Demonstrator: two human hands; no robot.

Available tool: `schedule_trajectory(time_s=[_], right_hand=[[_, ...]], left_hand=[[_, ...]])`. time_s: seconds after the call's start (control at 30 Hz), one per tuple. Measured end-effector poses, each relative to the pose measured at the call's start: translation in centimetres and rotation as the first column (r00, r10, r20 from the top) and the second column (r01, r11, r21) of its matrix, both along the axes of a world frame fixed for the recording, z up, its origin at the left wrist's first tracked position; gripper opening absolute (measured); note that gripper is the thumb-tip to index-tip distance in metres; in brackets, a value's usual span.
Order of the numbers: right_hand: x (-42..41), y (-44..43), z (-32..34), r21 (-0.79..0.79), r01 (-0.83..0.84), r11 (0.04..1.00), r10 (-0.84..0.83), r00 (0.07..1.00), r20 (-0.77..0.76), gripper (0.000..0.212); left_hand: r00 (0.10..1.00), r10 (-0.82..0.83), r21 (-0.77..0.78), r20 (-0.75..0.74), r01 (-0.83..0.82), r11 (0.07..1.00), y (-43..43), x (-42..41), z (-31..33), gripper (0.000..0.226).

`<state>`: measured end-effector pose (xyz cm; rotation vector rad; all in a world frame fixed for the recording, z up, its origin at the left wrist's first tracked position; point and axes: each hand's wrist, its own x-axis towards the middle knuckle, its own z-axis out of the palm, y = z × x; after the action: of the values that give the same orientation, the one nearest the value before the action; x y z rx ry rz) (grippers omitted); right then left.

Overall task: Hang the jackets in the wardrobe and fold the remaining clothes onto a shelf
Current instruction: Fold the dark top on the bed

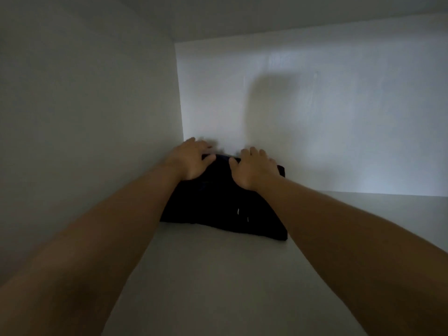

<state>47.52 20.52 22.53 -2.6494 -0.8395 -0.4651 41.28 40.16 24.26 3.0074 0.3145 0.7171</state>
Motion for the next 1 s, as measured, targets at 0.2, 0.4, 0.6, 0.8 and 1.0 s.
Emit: schedule_trajectory(time_s=[0.2, 0.4, 0.6, 0.8, 1.0], right_hand=[[3.6, 2.2, -5.7, -0.103, 0.058, 0.993, -0.092, 0.926, -0.366, 0.097], [4.8, 2.5, -6.1, -0.121, 0.055, 0.991, -0.096, 0.925, -0.367, 0.102], [4.0, 1.7, -6.6, -0.068, 0.045, 0.997, -0.064, 0.951, -0.304, 0.09], [0.7, -0.8, -6.0, -0.194, 0.039, 0.98, -0.072, 0.984, -0.165, 0.066], [-7.4, -6.8, -2.5, -0.103, 0.009, 0.995, -0.029, 0.982, -0.187, 0.039]], left_hand=[[0.99, 0.012, -0.001, -0.137, -0.012, 1.0, 3.8, 3.5, -7.1, 0.072], [0.984, -0.014, -0.085, -0.179, -0.001, 0.996, 4.5, 4.6, -7.8, 0.074], [0.967, 0.051, -0.034, -0.25, -0.061, 0.998, 3.5, 4.7, -7.3, 0.075], [0.94, 0.136, 0.04, -0.312, -0.13, 0.991, 1.8, 2.8, -5.6, 0.076], [0.957, 0.013, -0.079, -0.291, -0.038, 0.996, -6.6, -0.6, -2.0, 0.073]])
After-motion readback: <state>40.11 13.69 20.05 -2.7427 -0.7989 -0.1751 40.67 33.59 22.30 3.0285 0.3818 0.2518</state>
